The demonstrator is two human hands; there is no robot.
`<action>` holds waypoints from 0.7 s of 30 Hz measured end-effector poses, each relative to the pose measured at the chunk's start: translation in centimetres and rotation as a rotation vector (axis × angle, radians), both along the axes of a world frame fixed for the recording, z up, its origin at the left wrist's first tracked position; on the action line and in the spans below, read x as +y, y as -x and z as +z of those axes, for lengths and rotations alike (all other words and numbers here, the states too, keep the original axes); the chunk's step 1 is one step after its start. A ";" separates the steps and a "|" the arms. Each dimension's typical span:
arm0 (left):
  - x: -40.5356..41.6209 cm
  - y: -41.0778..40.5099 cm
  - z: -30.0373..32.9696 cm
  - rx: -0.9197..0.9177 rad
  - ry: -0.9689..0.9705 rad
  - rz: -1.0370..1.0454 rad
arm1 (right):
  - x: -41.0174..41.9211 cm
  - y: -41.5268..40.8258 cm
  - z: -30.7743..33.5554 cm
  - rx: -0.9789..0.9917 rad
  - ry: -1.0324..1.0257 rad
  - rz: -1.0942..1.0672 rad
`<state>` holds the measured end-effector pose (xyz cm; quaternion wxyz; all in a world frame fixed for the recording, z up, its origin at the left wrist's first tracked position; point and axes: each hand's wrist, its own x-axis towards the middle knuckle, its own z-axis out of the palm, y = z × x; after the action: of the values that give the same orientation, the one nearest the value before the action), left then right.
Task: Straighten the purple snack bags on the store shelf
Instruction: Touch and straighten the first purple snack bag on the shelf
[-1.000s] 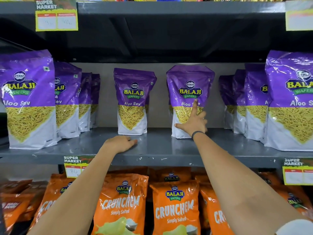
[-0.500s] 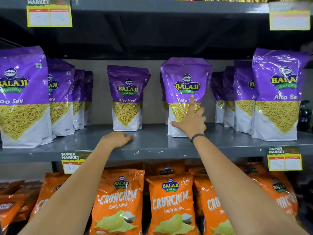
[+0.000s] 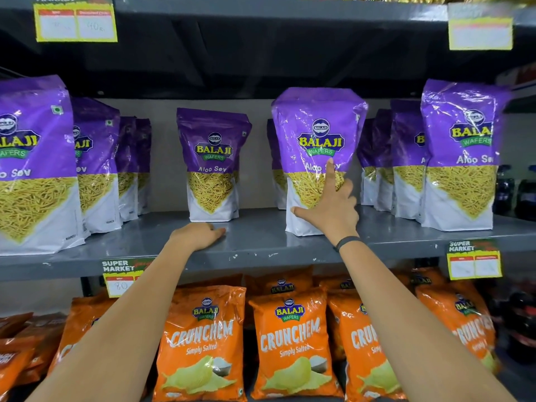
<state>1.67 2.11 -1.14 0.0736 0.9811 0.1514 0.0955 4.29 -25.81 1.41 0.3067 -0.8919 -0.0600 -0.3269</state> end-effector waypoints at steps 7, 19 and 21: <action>0.0 -0.1 0.1 0.007 -0.005 0.012 | -0.7 1.2 -0.1 -0.020 0.001 0.003; -0.1 0.3 0.2 0.009 0.008 0.022 | -1.3 2.3 -0.5 -0.068 0.006 -0.015; -0.1 0.2 0.2 0.010 0.001 0.025 | -1.3 2.4 -0.8 -0.086 0.005 -0.024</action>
<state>1.44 2.00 -0.95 0.0723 0.9795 0.1642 0.0914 1.89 -27.11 0.65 0.2975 -0.8785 -0.0630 -0.3683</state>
